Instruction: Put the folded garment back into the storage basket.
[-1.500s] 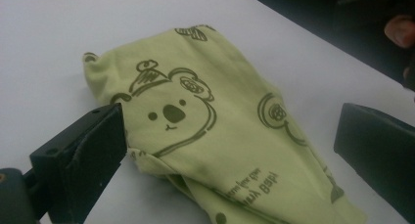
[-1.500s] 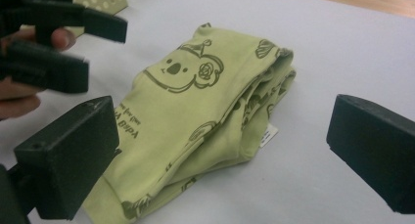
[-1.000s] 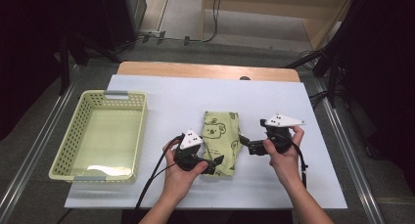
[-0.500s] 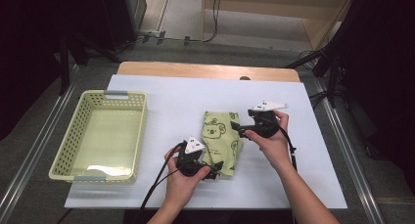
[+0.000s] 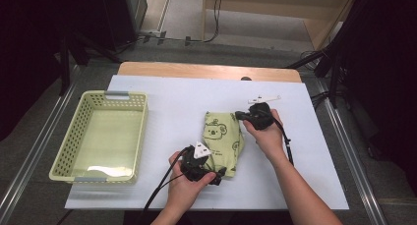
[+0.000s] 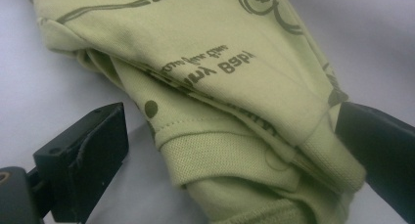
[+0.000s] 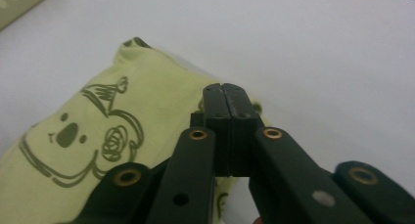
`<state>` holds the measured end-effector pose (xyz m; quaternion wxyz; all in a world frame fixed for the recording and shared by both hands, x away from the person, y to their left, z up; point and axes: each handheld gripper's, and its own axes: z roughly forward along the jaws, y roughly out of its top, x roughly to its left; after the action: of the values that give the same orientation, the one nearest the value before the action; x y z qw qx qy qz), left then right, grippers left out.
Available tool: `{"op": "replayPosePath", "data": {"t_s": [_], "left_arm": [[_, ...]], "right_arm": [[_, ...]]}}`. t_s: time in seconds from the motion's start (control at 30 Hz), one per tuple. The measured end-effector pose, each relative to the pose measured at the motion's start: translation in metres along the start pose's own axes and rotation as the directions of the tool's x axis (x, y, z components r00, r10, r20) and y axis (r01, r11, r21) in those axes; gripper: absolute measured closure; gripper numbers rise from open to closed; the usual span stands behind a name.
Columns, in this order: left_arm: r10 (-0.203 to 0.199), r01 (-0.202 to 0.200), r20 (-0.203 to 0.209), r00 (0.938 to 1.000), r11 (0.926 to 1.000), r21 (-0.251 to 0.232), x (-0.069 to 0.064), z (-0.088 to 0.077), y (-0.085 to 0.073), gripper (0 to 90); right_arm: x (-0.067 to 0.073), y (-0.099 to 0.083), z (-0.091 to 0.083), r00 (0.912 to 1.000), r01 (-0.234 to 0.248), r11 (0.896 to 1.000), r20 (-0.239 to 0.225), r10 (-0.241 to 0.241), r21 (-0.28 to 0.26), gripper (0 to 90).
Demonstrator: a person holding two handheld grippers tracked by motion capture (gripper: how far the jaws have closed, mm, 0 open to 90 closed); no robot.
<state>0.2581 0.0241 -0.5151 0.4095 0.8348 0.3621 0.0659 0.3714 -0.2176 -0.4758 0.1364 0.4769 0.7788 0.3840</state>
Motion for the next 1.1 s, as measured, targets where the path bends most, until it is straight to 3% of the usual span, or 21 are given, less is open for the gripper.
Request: {"op": "replayPosePath", "data": {"t_s": [0.1,0.23,0.3,0.33,0.37,0.43,0.53,0.63,0.87,1.1], "left_arm": [[-0.014,0.014,0.017,0.9998,0.9999,0.002,0.002,0.0,0.0,0.5],[-0.013,0.013,0.016,0.9998,0.9999,0.0,0.001,0.0,0.0,0.5],[-0.011,0.011,0.014,0.9998,0.9999,-0.002,0.001,0.0,0.0,0.5],[-0.011,0.011,0.013,0.9998,0.9999,-0.008,0.001,0.0,0.0,0.6],[-0.007,0.007,0.014,0.9999,0.9999,-0.01,0.001,-0.001,-0.001,0.5],[0.002,-0.001,0.022,0.9998,0.9997,-0.025,0.0,-0.002,-0.001,0.5],[0.011,-0.01,0.029,0.9995,0.9993,-0.037,0.0,-0.003,-0.002,0.5],[0.017,-0.015,0.04,0.9991,0.999,-0.042,-0.001,-0.003,-0.002,0.5],[0.014,-0.013,0.044,0.9989,0.9995,-0.03,-0.001,-0.003,-0.002,0.5],[0.018,-0.017,0.046,0.9988,0.9996,-0.022,-0.001,-0.002,-0.002,0.5]], "right_arm": [[-0.004,-0.001,-0.001,0.9991,0.009,1.0,0.04,-0.01,0.023,88.2],[-0.007,0.0,-0.006,0.9946,0.017,1.0,0.103,-0.018,0.015,88.3],[-0.01,0.001,-0.008,0.995,0.01,1.0,0.099,-0.01,0.001,88.2],[-0.01,0.002,-0.011,0.9975,-0.002,1.0,0.071,0.003,-0.013,87.8],[-0.011,0.003,-0.012,0.9996,-0.002,0.999,0.028,0.003,-0.038,80.1],[-0.009,0.006,-0.014,0.999,0.011,0.998,-0.043,-0.014,-0.067,55.6],[-0.001,0.012,-0.008,0.9948,0.055,0.998,-0.084,-0.057,-0.032,33.9],[0.001,0.014,0.006,0.9934,0.047,0.999,-0.106,-0.044,0.023,17.3],[-0.013,0.005,0.04,0.997,0.017,0.993,-0.077,-0.008,0.113,11.9],[-0.017,-0.004,0.052,0.9965,0.044,0.993,-0.076,-0.036,0.106,9.1]]}}
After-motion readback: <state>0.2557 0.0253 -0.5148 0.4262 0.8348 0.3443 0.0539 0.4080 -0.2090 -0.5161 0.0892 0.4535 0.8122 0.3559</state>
